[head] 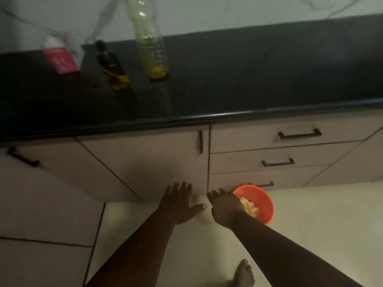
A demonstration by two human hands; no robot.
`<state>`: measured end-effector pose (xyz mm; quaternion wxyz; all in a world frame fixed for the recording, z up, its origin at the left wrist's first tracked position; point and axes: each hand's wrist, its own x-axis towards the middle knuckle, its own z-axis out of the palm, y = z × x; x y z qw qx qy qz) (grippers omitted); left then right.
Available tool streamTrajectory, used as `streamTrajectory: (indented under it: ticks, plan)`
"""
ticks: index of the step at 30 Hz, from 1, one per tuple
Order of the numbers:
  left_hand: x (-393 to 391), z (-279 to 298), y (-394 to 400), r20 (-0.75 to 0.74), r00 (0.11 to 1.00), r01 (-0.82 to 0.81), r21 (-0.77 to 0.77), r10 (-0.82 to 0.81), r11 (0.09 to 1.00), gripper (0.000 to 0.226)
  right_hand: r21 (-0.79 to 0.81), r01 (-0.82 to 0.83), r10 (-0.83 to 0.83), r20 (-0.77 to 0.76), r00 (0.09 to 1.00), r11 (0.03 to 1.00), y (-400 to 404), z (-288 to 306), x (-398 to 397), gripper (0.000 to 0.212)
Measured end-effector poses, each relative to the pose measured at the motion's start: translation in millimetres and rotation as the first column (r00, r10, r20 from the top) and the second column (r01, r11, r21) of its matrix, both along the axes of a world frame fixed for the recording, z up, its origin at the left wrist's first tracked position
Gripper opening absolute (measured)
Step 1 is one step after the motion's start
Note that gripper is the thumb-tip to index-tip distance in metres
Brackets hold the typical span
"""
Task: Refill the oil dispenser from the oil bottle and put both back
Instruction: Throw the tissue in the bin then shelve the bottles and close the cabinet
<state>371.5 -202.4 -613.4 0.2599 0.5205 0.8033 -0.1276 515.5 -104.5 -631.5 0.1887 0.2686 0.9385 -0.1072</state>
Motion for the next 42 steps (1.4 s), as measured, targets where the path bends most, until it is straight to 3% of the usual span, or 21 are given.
streamTrajectory:
  ticks: [8,11,15,20,22,24,27,32,39,42]
  plan:
    - [-67.3,101.5,-127.1,-0.147,0.975,-0.137,0.182,0.165,0.974,0.101,0.114,-0.104,0.119,-0.133,0.984,0.988,-91.8,100.7,-63.2,0.066]
    - [-96.2,142.5,-147.7,-0.156,0.951,-0.221,0.259,0.267,0.94,0.11,0.181,-0.102,0.136,-0.187,0.973,0.978,-99.1,147.2,-80.8,0.068]
    - [-114.5,186.5,-153.0,-0.159,0.945,-0.217,0.353,0.287,0.91,0.109,0.248,-0.047,0.117,-0.278,0.953,0.968,-96.3,196.5,-95.9,0.07]
    - [-128.6,216.2,-128.1,-0.178,0.938,-0.201,0.419,0.297,0.886,0.149,0.286,-0.027,0.126,-0.335,0.934,0.958,-81.8,228.5,-108.0,0.072]
    - [-137.4,221.5,-109.6,-0.185,0.935,-0.195,0.443,0.302,0.875,0.154,0.301,-0.038,0.14,-0.327,0.935,0.953,-66.5,238.4,-112.6,0.072]
    - [-145.3,227.2,-90.0,-0.159,0.935,-0.212,0.467,0.318,0.859,0.145,0.307,-0.038,0.144,-0.331,0.932,0.951,-46.7,248.5,-119.7,0.073]
    - [-155.4,232.0,-60.3,-0.129,0.936,-0.231,0.482,0.329,0.846,0.111,0.299,-0.003,0.123,-0.386,0.914,0.954,-16.2,259.2,-133.3,0.074]
    - [-179.3,235.4,-20.9,-0.095,0.92,-0.281,0.513,0.379,0.811,0.096,0.254,0.033,0.073,-0.398,0.914,0.967,32.0,262.3,-160.6,0.076]
    - [-245.9,219.9,20.3,0.042,0.886,-0.408,0.546,0.462,0.732,0.106,0.234,0.094,0.009,-0.404,0.915,0.968,85.7,249.9,-219.6,0.076]
    - [-289.0,215.9,43.3,0.169,0.865,-0.474,0.589,0.473,0.655,0.117,0.224,0.151,-0.036,-0.448,0.893,0.963,103.7,244.9,-252.5,0.076]
